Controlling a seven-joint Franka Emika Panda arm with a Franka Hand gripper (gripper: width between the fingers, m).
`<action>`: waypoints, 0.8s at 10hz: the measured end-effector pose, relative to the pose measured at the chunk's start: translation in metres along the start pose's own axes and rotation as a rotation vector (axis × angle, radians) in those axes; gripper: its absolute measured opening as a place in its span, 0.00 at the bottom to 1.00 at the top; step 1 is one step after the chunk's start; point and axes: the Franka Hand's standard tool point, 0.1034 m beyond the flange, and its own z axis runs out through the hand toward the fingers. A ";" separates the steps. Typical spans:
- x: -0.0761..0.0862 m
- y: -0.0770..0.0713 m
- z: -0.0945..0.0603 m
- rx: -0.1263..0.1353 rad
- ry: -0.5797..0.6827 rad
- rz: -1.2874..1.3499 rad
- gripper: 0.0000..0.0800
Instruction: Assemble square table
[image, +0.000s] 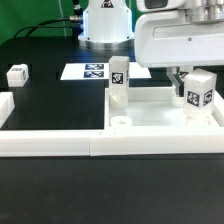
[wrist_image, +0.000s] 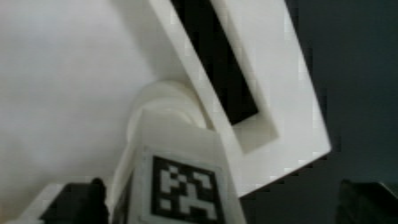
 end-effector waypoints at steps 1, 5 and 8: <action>-0.001 -0.002 0.000 -0.003 0.000 -0.068 0.81; -0.003 -0.006 0.000 -0.011 0.007 -0.195 0.81; -0.002 -0.003 0.001 -0.015 0.007 -0.192 0.48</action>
Offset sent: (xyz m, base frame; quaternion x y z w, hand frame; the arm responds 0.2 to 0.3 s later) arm -0.0063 0.0055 0.0036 -0.0153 0.0160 -0.0991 0.9948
